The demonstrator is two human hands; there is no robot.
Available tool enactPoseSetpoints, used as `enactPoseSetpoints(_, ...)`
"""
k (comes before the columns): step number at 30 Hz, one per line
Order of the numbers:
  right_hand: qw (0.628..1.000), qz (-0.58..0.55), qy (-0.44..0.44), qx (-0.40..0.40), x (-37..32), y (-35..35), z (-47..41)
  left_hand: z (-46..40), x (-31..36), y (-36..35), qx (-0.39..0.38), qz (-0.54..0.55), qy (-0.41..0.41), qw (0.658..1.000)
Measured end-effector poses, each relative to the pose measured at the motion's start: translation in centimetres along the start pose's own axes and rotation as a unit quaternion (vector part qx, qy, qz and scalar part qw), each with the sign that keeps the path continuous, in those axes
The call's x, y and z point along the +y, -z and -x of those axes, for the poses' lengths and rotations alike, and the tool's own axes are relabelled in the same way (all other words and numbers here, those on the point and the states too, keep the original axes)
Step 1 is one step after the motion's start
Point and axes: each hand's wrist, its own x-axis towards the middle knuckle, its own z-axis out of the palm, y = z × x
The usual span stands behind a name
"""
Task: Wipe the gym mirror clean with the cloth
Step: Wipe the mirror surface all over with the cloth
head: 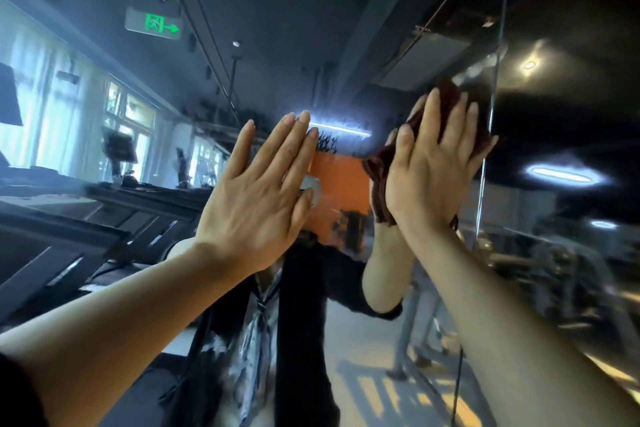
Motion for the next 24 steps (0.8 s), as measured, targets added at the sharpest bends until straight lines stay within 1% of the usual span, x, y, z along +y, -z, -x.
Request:
enactPoseSetpoints(2,0.998,-0.002,0.064,-0.012,-3.0,-0.1,0.7,0.0,-0.1,0.1,0.000,0.001,0.000,1.000)
enactPoseSetpoints(4,0.988,-0.009,0.147,-0.037,-4.2,0.3,1.8,-0.3,-0.2,0.3,0.000,0.013,0.000,1.000)
enactPoseSetpoints(6,0.969,-0.032,0.237,-0.066,-2.9,0.8,2.4,-0.3,-0.3,0.7,0.001,0.040,0.004,0.999)
enactPoseSetpoints(7,0.960,-0.041,0.266,-0.076,-1.4,1.1,2.2,-0.5,-0.5,1.1,0.001,0.054,0.004,0.999)
enactPoseSetpoints(8,0.960,-0.043,0.266,-0.076,0.4,1.2,2.0,-0.7,-1.0,1.6,0.001,0.059,0.000,0.998)
enactPoseSetpoints(9,0.970,-0.039,0.231,-0.067,2.4,1.3,1.5,-1.0,-1.5,2.2,0.002,0.054,-0.006,0.998)
enactPoseSetpoints(11,0.995,-0.029,0.091,-0.037,5.3,1.2,-0.4,-2.1,-3.0,3.1,0.007,0.027,-0.014,1.000)
enactPoseSetpoints(12,0.999,-0.022,0.023,-0.030,5.6,0.9,-1.5,-2.8,-3.8,3.4,0.009,0.014,-0.014,1.000)
enactPoseSetpoints(13,0.999,-0.013,-0.021,-0.027,5.0,0.6,-2.7,-3.5,-4.5,3.6,0.010,0.003,-0.012,1.000)
enactPoseSetpoints(14,0.999,-0.007,-0.037,-0.023,3.7,0.3,-3.7,-4.2,-5.2,3.7,0.013,-0.003,-0.009,1.000)
enactPoseSetpoints(15,0.999,-0.004,-0.029,-0.017,2.0,0.1,-4.5,-4.8,-5.8,3.6,0.018,-0.007,-0.008,1.000)
enactPoseSetpoints(17,0.999,-0.010,0.027,-0.015,-1.7,-0.3,-5.1,-5.9,-6.5,3.3,0.030,-0.007,-0.003,1.000)
enactPoseSetpoints(20,0.986,-0.018,0.161,-0.026,-5.5,-0.5,-3.9,-7.8,-6.5,2.5,0.042,0.003,0.022,0.999)
enactPoseSetpoints(22,0.962,-0.040,0.266,-0.055,-5.6,-0.2,-2.7,-8.8,-6.0,1.8,0.048,0.011,0.047,0.998)
enactPoseSetpoints(24,0.929,-0.066,0.354,-0.083,-3.3,0.1,-2.7,-9.1,-5.6,1.0,0.051,0.001,0.061,0.997)
